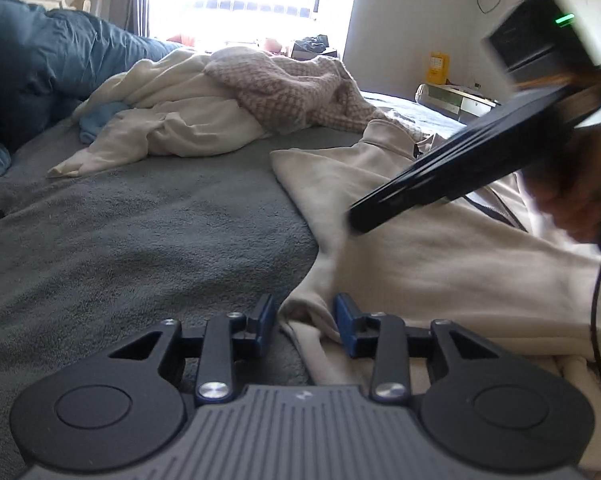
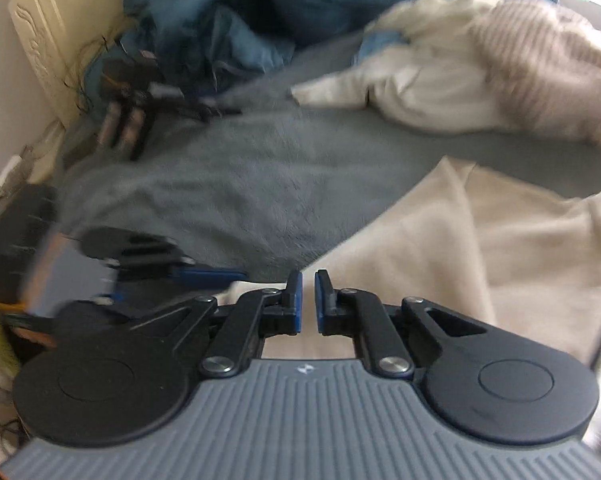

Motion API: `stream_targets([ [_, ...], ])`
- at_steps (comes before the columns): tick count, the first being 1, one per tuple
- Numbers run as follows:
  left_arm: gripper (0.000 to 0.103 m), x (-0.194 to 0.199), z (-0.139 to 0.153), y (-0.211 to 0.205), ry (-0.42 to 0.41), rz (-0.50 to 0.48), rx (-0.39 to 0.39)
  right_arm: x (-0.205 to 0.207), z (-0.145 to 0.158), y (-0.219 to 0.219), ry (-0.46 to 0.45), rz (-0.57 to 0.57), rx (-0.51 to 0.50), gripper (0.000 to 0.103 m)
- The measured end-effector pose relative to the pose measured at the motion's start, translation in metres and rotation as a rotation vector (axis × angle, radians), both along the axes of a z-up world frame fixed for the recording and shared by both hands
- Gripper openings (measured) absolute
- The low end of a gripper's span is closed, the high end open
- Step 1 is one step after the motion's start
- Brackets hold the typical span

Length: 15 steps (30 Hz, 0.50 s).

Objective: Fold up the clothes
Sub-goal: 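Hold the left gripper at the hoodie edge while the right gripper withdraws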

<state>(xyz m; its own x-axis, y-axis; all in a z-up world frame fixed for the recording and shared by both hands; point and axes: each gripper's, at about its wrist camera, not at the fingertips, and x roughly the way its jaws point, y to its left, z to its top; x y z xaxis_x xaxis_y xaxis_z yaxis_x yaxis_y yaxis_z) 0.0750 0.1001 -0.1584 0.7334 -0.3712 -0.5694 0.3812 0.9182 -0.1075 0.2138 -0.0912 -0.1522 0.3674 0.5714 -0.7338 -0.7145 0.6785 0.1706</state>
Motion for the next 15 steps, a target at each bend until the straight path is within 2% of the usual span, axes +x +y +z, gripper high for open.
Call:
stream_targets([
  [1,0.036,0.000,-0.001,0.000,-0.004,0.000,0.003,0.010,-0.009,0.001,-0.020,-0.022,-0.026,0.003],
  [3,0.036,-0.001,-0.003,0.000,-0.008,0.001,0.001,0.032,-0.018,-0.009,-0.034,-0.082,0.008,0.000],
  [8,0.036,-0.002,-0.004,0.004,-0.009,0.000,-0.021,0.049,0.002,-0.048,-0.058,-0.295,0.090,0.004],
  [12,0.036,-0.001,-0.006,0.007,-0.010,0.000,-0.037,0.032,0.007,-0.037,0.018,-0.111,0.161,0.004],
  [13,0.036,-0.001,-0.006,0.007,-0.011,0.000,-0.038,0.036,0.004,-0.030,0.031,-0.093,0.143,0.004],
  [15,0.036,-0.001,-0.006,0.007,-0.012,0.001,-0.038,0.057,-0.009,-0.023,0.039,-0.145,0.111,0.000],
])
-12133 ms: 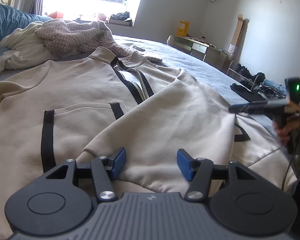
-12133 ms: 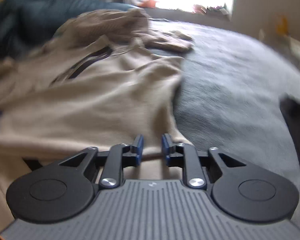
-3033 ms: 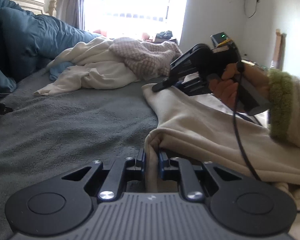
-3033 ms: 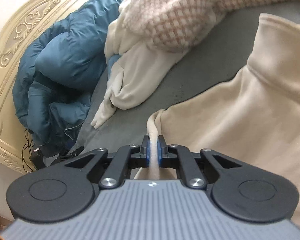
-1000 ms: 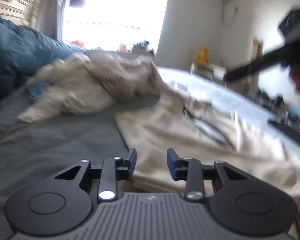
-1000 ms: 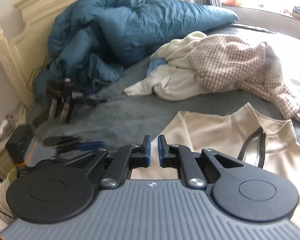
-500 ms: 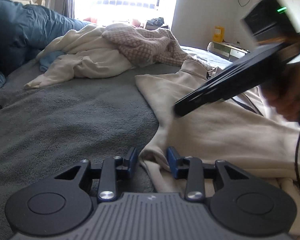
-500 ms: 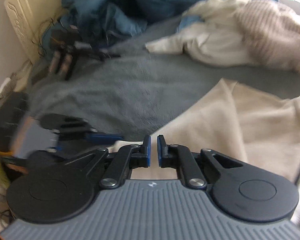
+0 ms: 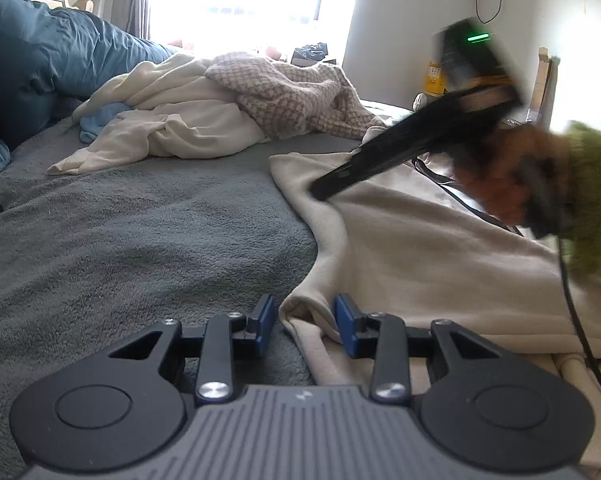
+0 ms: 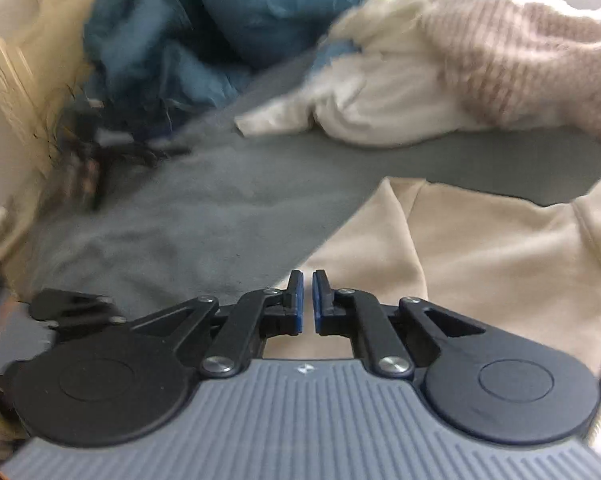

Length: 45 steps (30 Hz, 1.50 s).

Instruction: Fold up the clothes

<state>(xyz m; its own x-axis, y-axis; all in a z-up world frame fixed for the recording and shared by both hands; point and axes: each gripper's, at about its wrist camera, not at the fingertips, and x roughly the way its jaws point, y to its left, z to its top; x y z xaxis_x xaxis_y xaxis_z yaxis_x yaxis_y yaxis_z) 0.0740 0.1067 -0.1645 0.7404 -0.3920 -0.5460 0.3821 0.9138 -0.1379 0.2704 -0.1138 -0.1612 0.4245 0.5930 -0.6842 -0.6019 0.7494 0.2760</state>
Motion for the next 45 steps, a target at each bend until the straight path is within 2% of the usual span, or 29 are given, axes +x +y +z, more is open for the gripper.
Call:
stream_targets([
  [1,0.036,0.000,0.000,0.000,-0.001,0.000,0.002,0.013,-0.006,0.001,0.006,-0.037,0.001,0.000],
  [4,0.036,0.001,0.000,0.000,0.002,-0.001,-0.001,0.042,-0.005,-0.020,0.041,-0.217,0.092,0.000],
  [5,0.036,0.001,-0.001,0.001,0.003,-0.001,-0.005,0.037,0.004,-0.029,0.034,-0.252,0.087,0.006],
  [7,0.036,0.001,-0.001,0.001,0.005,-0.001,-0.012,0.023,0.023,-0.049,0.015,-0.313,0.068,0.006],
  [10,0.037,0.000,0.000,0.002,0.000,0.001,-0.018,-0.038,0.075,-0.096,-0.043,-0.336,0.087,0.005],
  [12,0.039,-0.002,0.004,0.004,-0.015,0.008,-0.027,-0.097,0.119,-0.130,-0.128,-0.349,0.073,0.005],
  [15,0.045,-0.017,0.023,0.005,-0.100,0.041,-0.011,-0.184,0.173,-0.181,-0.278,-0.392,-0.021,0.006],
  [18,0.051,-0.035,0.049,0.002,-0.176,0.063,-0.023,-0.263,0.197,-0.205,-0.351,-0.430,-0.077,0.006],
  [20,0.053,-0.043,0.064,-0.012,-0.178,0.030,-0.049,-0.302,0.187,-0.210,-0.341,-0.427,-0.071,0.006],
  [22,0.055,-0.048,0.076,-0.032,-0.166,-0.020,-0.062,-0.324,0.160,-0.199,-0.327,-0.402,-0.075,0.006],
  [23,0.057,-0.051,0.078,-0.047,-0.147,-0.054,-0.044,-0.331,0.143,-0.192,-0.321,-0.387,-0.082,0.006],
  [27,0.057,-0.051,0.060,-0.103,-0.074,-0.186,0.069,-0.339,0.071,-0.171,-0.210,-0.358,-0.026,0.006],
  [30,0.058,-0.045,0.029,-0.121,-0.038,-0.149,0.231,-0.349,0.021,-0.178,-0.115,-0.403,-0.120,0.004],
  [31,0.060,-0.044,0.024,-0.118,-0.028,-0.142,0.223,-0.354,0.006,-0.186,-0.091,-0.431,-0.148,0.003],
  [33,0.061,-0.041,0.026,-0.109,0.000,-0.120,0.156,-0.367,0.000,-0.201,-0.093,-0.468,-0.093,0.002],
  [34,0.061,-0.040,0.029,-0.106,0.011,-0.111,0.152,-0.371,0.004,-0.207,-0.085,-0.480,-0.081,0.002],
  [36,0.061,-0.045,0.038,-0.102,-0.009,-0.091,0.182,-0.378,0.020,-0.211,-0.099,-0.494,-0.095,0.004],
  [38,0.061,-0.055,0.048,-0.103,-0.043,-0.090,0.193,-0.383,0.034,-0.210,-0.156,-0.490,-0.065,0.005],
  [41,0.062,-0.073,0.059,-0.114,-0.062,-0.140,0.156,-0.381,0.047,-0.202,-0.233,-0.461,-0.021,0.006],
  [44,0.067,-0.098,0.052,-0.138,-0.078,-0.259,0.188,-0.368,0.038,-0.189,-0.256,-0.408,-0.006,0.006],
  [45,0.067,-0.103,0.044,-0.142,-0.094,-0.264,0.217,-0.365,0.029,-0.185,-0.240,-0.387,-0.013,0.006],
])
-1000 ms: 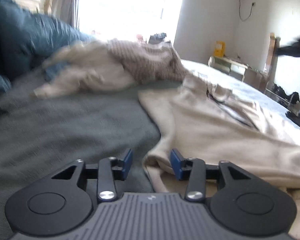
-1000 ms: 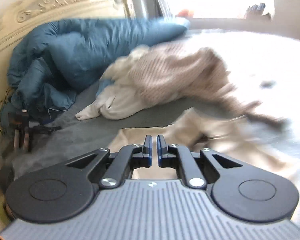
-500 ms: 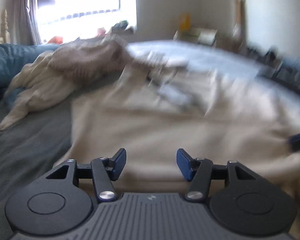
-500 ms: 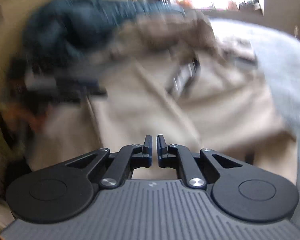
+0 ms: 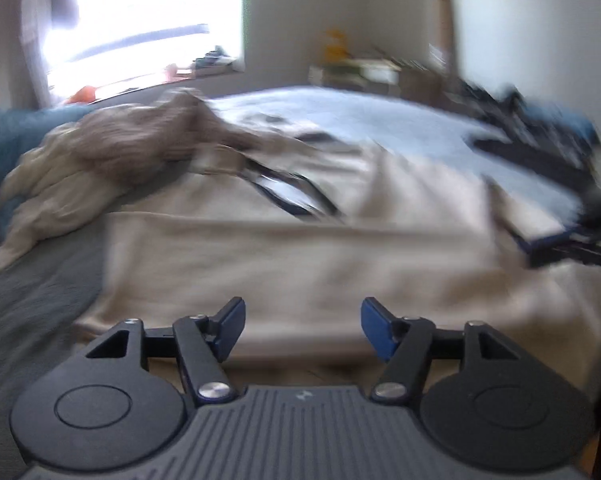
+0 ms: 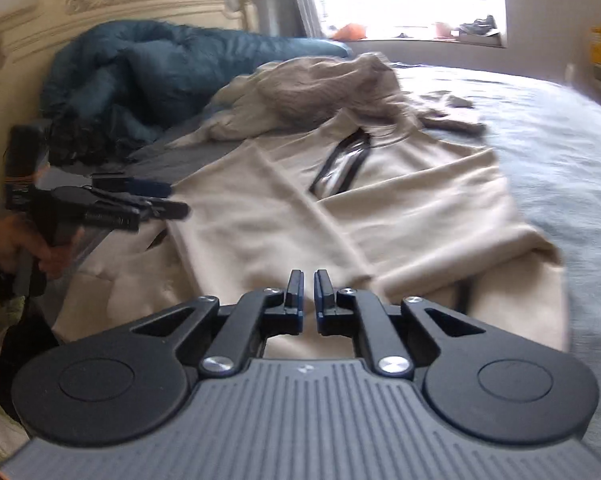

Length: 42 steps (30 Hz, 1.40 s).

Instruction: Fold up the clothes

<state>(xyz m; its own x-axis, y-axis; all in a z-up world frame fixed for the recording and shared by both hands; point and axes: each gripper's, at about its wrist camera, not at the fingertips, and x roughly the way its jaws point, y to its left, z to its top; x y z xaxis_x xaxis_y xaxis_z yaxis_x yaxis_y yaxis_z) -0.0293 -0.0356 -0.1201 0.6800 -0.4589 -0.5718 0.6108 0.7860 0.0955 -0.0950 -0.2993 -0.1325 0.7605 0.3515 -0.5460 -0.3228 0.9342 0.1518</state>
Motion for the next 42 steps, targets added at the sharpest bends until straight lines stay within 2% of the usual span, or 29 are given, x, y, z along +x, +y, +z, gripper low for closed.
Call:
stream_targets([
  [3,0.070,-0.016,-0.023,-0.012,-0.056,-0.017,0.080,-0.003,-0.031,0.006,0.050,0.019,-0.021,0.005],
  [4,0.070,-0.021,-0.029,-0.015,-0.071,-0.021,0.101,-0.009,-0.034,0.004,0.023,0.015,-0.008,0.006],
  [7,0.070,-0.015,-0.016,-0.007,-0.021,-0.004,0.055,-0.012,-0.025,0.001,0.008,0.003,-0.001,0.010],
  [13,0.071,-0.004,0.012,0.015,-0.067,0.066,-0.003,-0.020,-0.011,0.003,-0.120,0.018,0.012,0.022],
  [14,0.071,0.005,0.012,0.019,-0.065,0.097,-0.011,-0.018,-0.016,0.004,-0.109,0.021,0.004,0.025],
  [17,0.071,0.040,0.000,0.033,-0.006,0.200,-0.030,-0.011,-0.033,0.006,-0.057,0.013,-0.011,0.025],
  [19,0.071,0.065,-0.019,0.048,0.089,0.280,-0.011,-0.009,-0.037,0.001,-0.020,-0.011,0.017,0.025],
  [21,0.072,0.074,-0.027,0.066,0.138,0.296,-0.099,-0.010,-0.026,-0.004,-0.014,-0.023,0.053,0.025],
  [22,0.072,0.073,-0.024,0.071,0.141,0.293,-0.122,-0.011,-0.020,-0.007,-0.020,-0.030,0.064,0.025],
  [27,0.072,0.068,-0.016,0.074,0.109,0.308,-0.086,-0.002,-0.003,-0.010,-0.098,-0.042,0.077,0.025],
  [31,0.072,0.066,-0.009,0.079,0.094,0.319,-0.107,0.024,-0.032,-0.011,-0.013,-0.081,0.002,0.023],
  [34,0.072,0.060,-0.001,0.083,0.085,0.335,-0.111,0.024,-0.028,-0.023,0.003,-0.122,0.095,0.022],
  [36,0.072,0.052,0.007,0.085,0.081,0.329,-0.137,0.014,-0.015,-0.023,-0.042,-0.144,0.078,0.024],
  [39,0.074,0.031,0.017,0.080,0.096,0.279,-0.182,-0.003,0.000,-0.023,-0.085,-0.134,0.083,0.024],
  [41,0.081,0.012,0.019,0.073,0.116,0.236,-0.199,-0.013,0.003,-0.020,-0.083,-0.107,0.097,0.024],
  [42,0.082,0.002,0.016,0.068,0.126,0.210,-0.201,-0.016,0.002,-0.018,-0.078,-0.095,0.091,0.024],
])
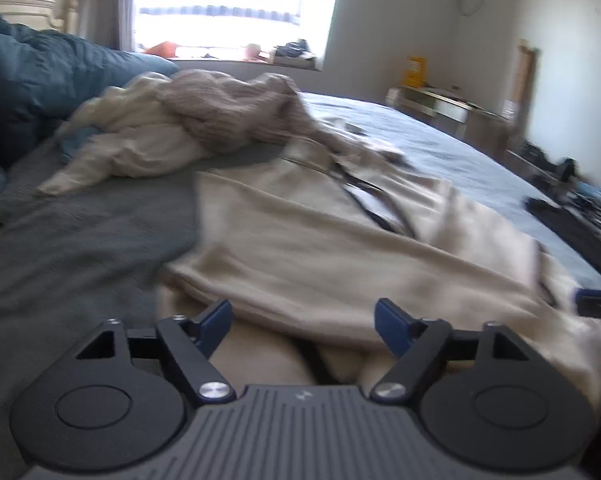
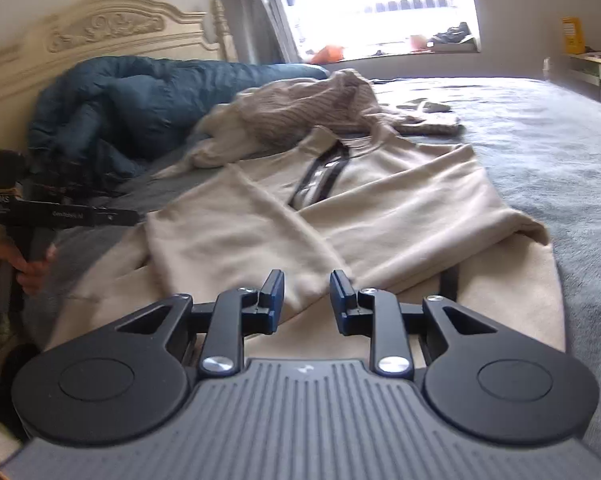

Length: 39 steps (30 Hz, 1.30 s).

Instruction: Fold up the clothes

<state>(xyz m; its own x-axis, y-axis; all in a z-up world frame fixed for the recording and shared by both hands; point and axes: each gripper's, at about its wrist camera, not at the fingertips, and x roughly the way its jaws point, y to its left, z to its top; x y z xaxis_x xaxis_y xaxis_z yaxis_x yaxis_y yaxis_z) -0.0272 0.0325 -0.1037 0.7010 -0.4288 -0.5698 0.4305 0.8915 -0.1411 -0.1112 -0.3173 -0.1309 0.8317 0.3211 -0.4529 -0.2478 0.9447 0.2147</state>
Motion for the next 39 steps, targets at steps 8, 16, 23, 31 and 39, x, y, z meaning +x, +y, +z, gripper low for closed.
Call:
stream_targets([
  [8,0.083,-0.046,-0.045,-0.031,0.061,-0.085,0.094,-0.006,-0.033,0.008,0.082,-0.010,-0.045,0.022],
  [16,0.082,-0.050,-0.014,-0.011,0.037,-0.018,0.073,-0.021,-0.009,-0.009,0.065,-0.074,-0.025,0.023],
  [23,0.085,-0.007,0.038,-0.008,-0.029,0.036,-0.004,0.007,0.031,-0.029,0.019,-0.034,-0.001,0.024],
  [31,0.085,0.098,0.068,-0.051,-0.104,-0.005,0.057,0.108,0.082,-0.031,-0.059,0.105,-0.111,0.025],
  [39,0.084,0.232,0.049,-0.104,-0.098,-0.085,0.132,0.253,0.077,-0.050,0.016,0.169,-0.080,0.025],
])
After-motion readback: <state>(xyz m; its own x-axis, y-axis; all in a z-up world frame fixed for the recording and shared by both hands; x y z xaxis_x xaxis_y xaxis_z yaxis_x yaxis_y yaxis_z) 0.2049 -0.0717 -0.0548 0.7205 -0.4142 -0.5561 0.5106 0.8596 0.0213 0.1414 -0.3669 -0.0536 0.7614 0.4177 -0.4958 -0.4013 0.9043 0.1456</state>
